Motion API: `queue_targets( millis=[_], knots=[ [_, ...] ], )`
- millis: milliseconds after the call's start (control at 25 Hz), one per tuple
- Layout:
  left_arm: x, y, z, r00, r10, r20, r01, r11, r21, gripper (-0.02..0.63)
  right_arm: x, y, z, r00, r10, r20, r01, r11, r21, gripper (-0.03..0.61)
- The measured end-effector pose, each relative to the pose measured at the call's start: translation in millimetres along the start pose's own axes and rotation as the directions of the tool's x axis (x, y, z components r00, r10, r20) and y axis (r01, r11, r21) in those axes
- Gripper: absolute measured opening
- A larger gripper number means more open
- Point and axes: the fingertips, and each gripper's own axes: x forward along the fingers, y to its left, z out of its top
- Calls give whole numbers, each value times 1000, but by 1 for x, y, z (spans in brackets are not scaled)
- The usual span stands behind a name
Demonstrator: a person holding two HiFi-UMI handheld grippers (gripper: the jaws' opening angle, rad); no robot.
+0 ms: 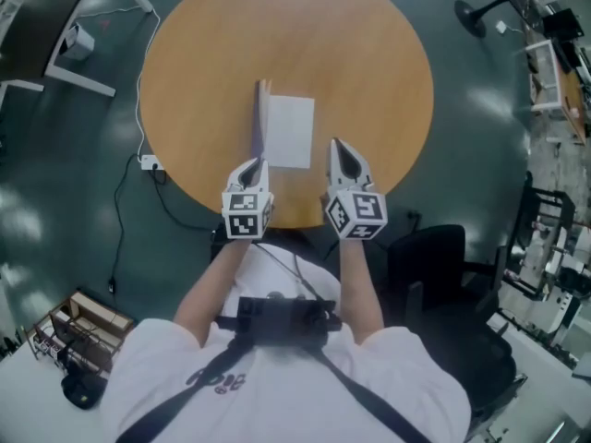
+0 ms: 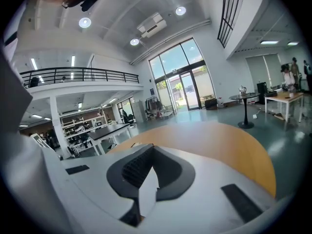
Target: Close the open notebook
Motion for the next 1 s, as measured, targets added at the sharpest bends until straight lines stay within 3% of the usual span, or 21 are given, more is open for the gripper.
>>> queue_targets(
  millis=[440,800,1000],
  knots=[
    [46,-55,-20,986,-122,-110,134,985,105,37,-31,-27,-9,995,-100,0,100,994,46,18],
    [90,-77,-62,961,-136,-242,185,964,193,38,-43,-37,-22,992,-126,-19,127,990,54,18],
    [108,-73,-85,944,-139,-299,194,968,161,38,-43,-37,-24,992,-125,-23,126,990,56,18]
  ],
)
